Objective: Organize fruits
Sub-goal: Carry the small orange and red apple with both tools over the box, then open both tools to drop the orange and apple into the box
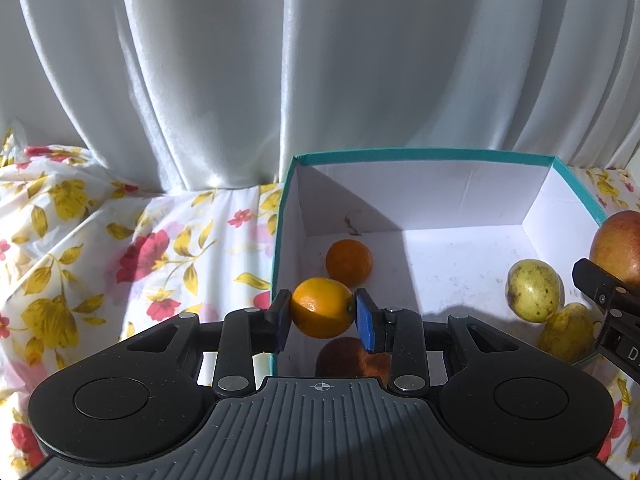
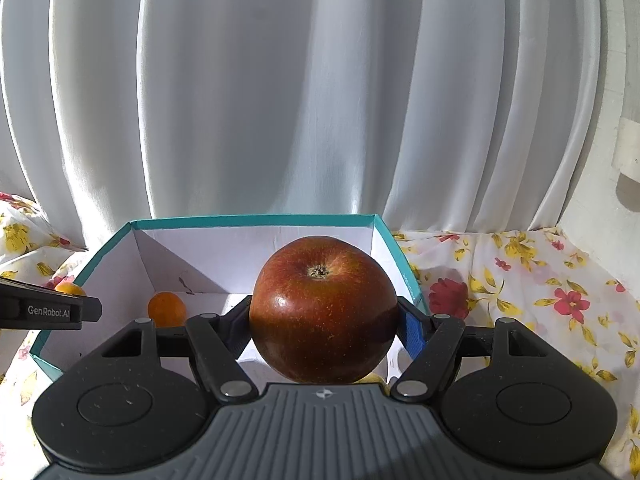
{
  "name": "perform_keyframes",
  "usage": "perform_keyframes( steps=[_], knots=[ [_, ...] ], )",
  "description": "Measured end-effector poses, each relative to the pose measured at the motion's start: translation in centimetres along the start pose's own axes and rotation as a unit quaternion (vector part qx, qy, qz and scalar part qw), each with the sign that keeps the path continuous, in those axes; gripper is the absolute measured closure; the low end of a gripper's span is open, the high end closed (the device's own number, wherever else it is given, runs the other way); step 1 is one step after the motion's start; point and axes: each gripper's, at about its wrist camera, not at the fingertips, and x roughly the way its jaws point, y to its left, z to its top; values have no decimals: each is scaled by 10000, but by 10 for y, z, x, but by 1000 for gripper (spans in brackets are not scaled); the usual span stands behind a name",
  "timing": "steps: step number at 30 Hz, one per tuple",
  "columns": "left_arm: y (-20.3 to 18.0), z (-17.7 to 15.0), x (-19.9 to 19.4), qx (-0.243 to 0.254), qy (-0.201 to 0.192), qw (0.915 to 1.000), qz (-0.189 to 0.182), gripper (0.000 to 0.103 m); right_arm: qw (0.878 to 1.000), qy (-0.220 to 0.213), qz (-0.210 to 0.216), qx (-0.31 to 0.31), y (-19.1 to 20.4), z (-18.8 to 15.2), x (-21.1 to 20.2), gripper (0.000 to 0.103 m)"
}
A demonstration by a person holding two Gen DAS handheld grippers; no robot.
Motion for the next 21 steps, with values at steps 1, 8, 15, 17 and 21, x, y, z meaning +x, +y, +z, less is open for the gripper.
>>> perform_keyframes(
  steps=[1, 8, 15, 17, 21],
  knots=[
    [0, -1, 1, 4, 17, 10000, 3, 66, 10000, 10, -8, -2, 0, -1, 1, 31],
    [-2, -3, 6, 54, 83, 9999, -18, 66, 9999, 134, -55, -73, 1, -8, 10, 31],
    [-4, -4, 8, 114, 116, 9999, -53, 66, 9996, 267, -67, -64, -2, -14, 17, 31],
    [-4, -4, 10, 124, 155, 9998, -79, 66, 9995, 294, -81, -72, -2, -15, 18, 31],
    [-4, -6, 13, 160, 190, 9997, -63, 64, 9992, 388, -88, -67, -2, -17, 22, 31]
  ],
)
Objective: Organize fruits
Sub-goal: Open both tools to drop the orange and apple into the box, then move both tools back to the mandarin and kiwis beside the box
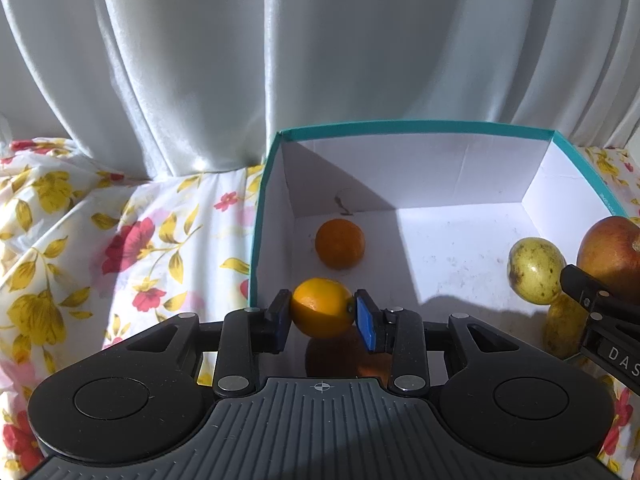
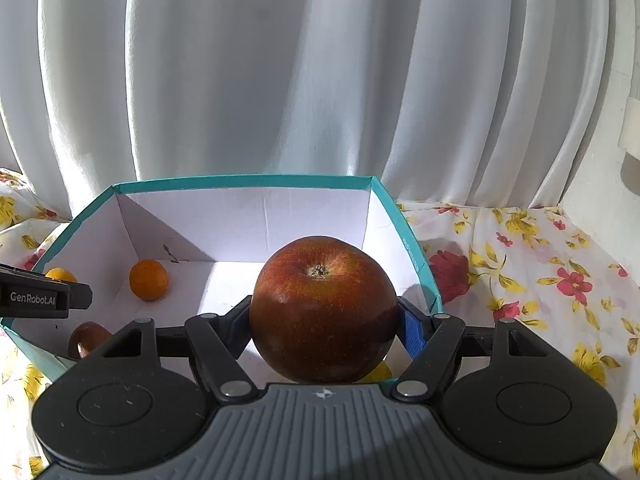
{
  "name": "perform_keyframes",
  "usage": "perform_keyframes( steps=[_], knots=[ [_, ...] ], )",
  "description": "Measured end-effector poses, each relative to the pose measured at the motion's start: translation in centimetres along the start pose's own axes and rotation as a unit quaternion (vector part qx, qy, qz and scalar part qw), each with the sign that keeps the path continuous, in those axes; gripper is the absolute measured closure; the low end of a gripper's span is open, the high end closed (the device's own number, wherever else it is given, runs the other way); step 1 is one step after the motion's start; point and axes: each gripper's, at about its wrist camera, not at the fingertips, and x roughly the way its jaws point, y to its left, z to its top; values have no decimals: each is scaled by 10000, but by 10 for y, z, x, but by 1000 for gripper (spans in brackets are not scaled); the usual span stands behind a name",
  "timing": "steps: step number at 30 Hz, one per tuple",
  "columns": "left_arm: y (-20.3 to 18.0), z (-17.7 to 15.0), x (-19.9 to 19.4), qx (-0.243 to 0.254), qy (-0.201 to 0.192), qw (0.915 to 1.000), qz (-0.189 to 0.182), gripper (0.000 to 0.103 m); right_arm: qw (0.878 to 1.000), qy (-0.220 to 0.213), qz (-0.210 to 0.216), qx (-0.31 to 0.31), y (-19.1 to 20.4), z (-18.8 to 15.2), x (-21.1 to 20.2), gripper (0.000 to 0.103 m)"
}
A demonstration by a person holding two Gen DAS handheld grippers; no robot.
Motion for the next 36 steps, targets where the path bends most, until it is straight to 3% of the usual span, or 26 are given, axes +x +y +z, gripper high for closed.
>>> perform_keyframes(
  steps=[2, 4, 6, 7, 12, 18, 23, 29, 36],
  knots=[
    [1, 0, -1, -20, -11, 10000, -70, 61, 10000, 65, -3, 10, 0, -1, 3, 31],
    [2, -1, -3, -93, -9, 9996, -263, 50, 9999, 109, 12, 50, -1, -3, 4, 31],
    [3, -1, -10, -169, -66, 9993, -324, 42, 9999, -135, -19, 38, -1, -2, -3, 30],
    [3, -1, -15, -159, -160, 9994, -274, 35, 9996, -278, -43, -3, -1, 1, -8, 25],
    [11, -4, -48, -66, -852, 9962, -178, 23, 9955, -933, -189, 11, -6, 12, -37, 0],
    [28, -22, -72, -157, -1054, 9943, 70, 23, 9892, -1445, -243, 82, -13, 2, -77, 0],
    [34, -46, -87, -256, -1063, 9940, 68, 22, 9742, -2143, -165, 689, -27, -23, -115, 0],
    [25, -77, -96, -11, -922, 9957, -12, 22, 9784, -1700, 110, 1170, -37, -49, -123, 0],
    [9, -106, -107, 260, -964, 9948, -180, 22, 9876, -1224, -161, 974, -35, -67, -131, 0]
  ],
)
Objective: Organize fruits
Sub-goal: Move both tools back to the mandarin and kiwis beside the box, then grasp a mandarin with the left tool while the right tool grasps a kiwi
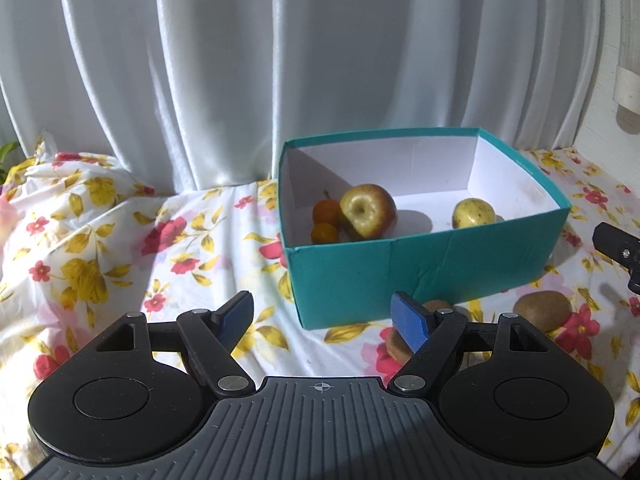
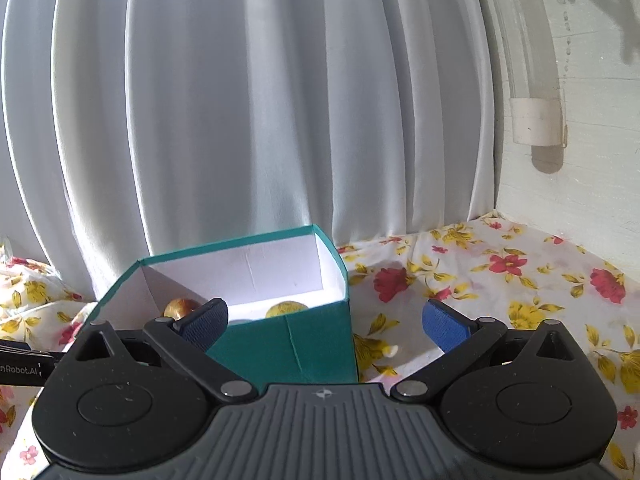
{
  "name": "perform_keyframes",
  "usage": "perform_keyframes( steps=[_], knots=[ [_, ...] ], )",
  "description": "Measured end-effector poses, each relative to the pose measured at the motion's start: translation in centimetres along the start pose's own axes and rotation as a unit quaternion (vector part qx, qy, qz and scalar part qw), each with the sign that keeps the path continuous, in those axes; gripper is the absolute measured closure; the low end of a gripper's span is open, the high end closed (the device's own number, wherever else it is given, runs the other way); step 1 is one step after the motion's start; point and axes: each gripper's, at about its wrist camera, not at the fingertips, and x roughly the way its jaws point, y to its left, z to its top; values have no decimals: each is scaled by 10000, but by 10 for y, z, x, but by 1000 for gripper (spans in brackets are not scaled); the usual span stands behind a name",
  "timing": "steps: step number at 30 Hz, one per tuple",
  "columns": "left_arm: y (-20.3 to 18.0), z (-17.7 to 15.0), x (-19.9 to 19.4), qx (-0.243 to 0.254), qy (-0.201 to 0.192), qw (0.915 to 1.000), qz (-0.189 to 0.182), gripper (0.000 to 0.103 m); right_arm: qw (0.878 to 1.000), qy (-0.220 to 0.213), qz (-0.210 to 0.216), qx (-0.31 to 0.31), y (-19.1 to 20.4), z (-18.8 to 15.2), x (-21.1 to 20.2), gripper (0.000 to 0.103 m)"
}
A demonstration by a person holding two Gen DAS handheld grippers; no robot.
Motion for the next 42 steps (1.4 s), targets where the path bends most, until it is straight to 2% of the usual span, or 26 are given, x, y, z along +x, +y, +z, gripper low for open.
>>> perform_keyframes(
  steps=[5, 11, 20, 24, 32, 37, 42],
  knots=[
    [-13, -20, -2, 74, -3, 9999, -112, 22, 10000, 79, -15, -40, -9, -13, -6, 0],
    [-29, -44, -3, 164, 25, 9995, -267, 22, 9987, 289, 23, -413, -14, -33, -6, 0],
    [-41, -69, 4, 305, 220, 9985, -393, 22, 9964, 621, 154, -559, -12, -49, 12, 1],
    [-47, -76, 10, 397, 299, 9977, -462, 23, 9949, 749, 198, -640, -8, -54, 22, 8],
    [-58, -81, 21, 505, 305, 9963, -630, 23, 9919, 1039, 144, -718, 0, -61, 47, 10],
    [-61, -84, 34, 484, 484, 9949, -737, 26, 9892, 1147, 141, -901, 6, -63, 62, 21],
    [-62, -89, 43, 432, 630, 9941, -771, 30, 9876, 1230, 147, -959, 7, -66, 75, 26]
  ],
)
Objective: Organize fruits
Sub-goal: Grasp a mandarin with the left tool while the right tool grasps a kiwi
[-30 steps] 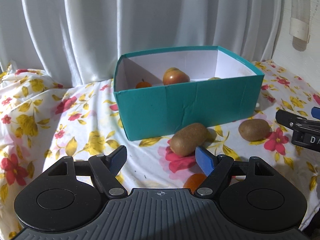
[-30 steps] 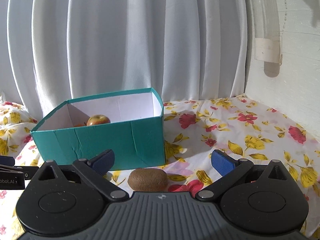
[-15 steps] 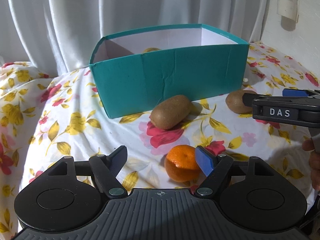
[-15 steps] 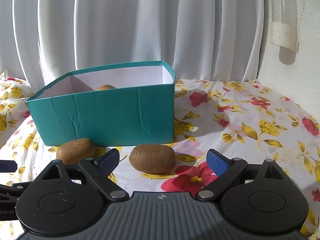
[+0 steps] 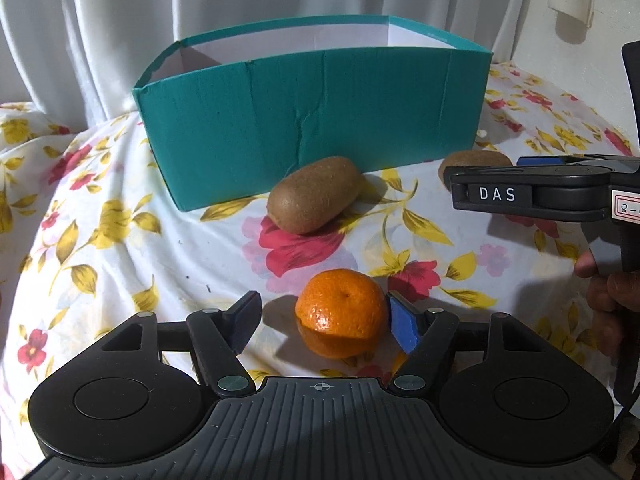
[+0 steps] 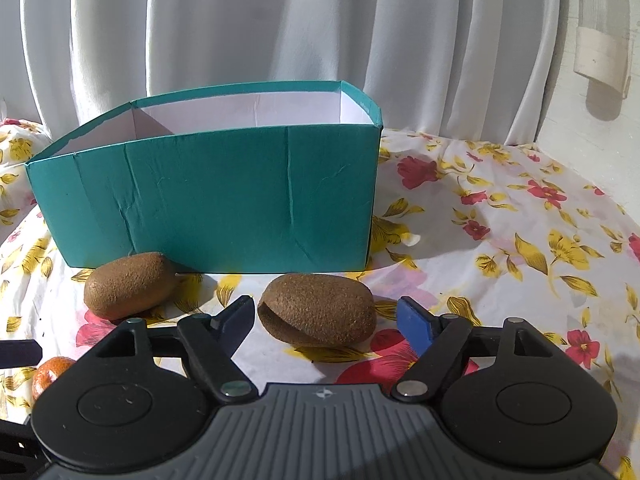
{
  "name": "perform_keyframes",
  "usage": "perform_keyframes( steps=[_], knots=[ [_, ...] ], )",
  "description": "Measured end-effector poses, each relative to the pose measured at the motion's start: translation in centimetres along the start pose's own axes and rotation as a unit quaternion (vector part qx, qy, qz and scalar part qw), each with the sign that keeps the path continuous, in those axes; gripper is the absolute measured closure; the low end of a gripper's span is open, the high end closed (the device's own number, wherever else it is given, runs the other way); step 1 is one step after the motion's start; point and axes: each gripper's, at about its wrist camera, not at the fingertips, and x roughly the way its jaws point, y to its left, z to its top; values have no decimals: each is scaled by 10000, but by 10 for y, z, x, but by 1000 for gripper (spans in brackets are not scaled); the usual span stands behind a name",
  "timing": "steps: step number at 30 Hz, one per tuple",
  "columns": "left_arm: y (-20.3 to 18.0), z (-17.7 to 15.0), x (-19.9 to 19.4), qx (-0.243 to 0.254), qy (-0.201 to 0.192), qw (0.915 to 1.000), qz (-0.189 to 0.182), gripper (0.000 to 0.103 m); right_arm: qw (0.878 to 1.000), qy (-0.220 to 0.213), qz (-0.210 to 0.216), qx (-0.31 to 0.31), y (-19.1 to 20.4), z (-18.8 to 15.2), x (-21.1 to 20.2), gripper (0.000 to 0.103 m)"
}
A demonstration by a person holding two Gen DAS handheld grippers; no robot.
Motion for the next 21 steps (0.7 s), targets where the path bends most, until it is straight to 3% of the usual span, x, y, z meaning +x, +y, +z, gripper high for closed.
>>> perform_keyframes(
  steps=[9, 21],
  knots=[
    [1, 0, 5, -78, -51, 9999, -89, 37, 9999, 78, 106, -62, 3, 1, 14, 33],
    [-2, -2, 3, -45, -127, 9997, -214, 51, 9997, 136, 119, -165, 4, 0, 23, 34]
  ],
)
